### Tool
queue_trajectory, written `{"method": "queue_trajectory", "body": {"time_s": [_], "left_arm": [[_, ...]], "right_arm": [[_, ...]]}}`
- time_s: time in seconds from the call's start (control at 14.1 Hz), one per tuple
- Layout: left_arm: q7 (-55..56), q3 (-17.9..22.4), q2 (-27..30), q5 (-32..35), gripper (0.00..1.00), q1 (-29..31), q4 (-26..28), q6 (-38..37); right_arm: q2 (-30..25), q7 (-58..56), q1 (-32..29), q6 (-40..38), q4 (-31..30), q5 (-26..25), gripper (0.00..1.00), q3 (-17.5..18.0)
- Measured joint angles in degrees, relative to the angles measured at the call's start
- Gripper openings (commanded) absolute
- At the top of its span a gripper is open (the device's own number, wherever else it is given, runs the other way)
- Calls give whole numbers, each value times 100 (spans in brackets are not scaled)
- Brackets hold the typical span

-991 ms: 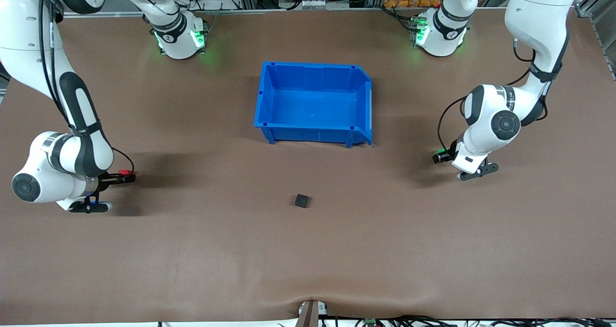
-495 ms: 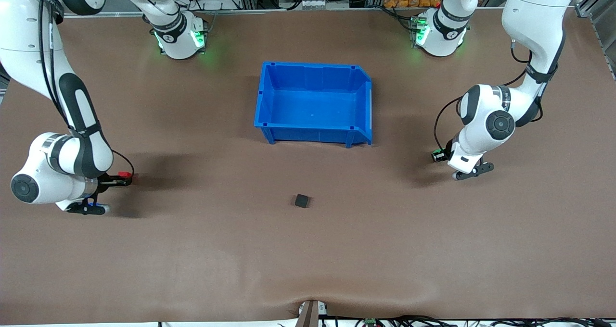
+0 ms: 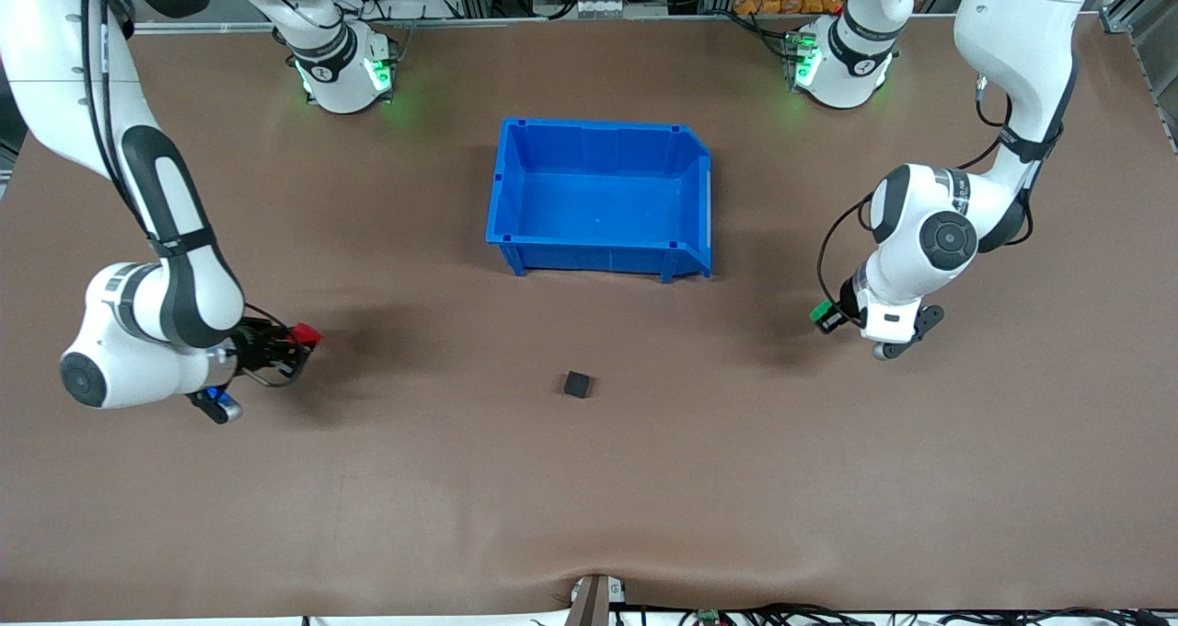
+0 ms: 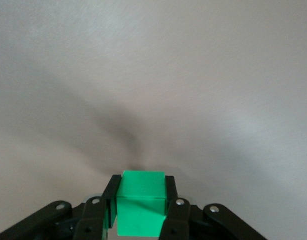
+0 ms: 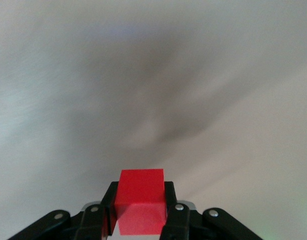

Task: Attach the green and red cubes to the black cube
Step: 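Carry the green and red cubes toward the black cube with both grippers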

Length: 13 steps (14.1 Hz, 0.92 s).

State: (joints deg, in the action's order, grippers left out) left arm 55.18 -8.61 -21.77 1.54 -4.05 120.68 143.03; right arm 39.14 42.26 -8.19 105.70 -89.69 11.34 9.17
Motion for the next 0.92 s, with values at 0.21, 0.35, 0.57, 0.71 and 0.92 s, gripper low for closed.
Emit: {"method": "queue_trajectory", "body": {"time_s": [0.21,0.35,0.57,0.71,0.92], "left_arm": [[984,-364,-237,-233,0,-46,-919,-445],[1438,-578,-636,-327,0,-79,-1611,-639],[1793,-665,-1226,-352,0,-231,-2416,-781],[1841,-670,-1453,-431,0,-287,-2720,-808],[1841,-671,-1679,-831,0,-347,-3052,-887]], "right_arm": [[0,2031,160,478,23,255,0,475],[0,3146,363,1013,22,365,0,650],[55,4582,981,2042,-5,380,0,698],[175,5096,1324,2593,-27,383,0,699],[439,5788,1745,3231,-30,383,0,695]]}}
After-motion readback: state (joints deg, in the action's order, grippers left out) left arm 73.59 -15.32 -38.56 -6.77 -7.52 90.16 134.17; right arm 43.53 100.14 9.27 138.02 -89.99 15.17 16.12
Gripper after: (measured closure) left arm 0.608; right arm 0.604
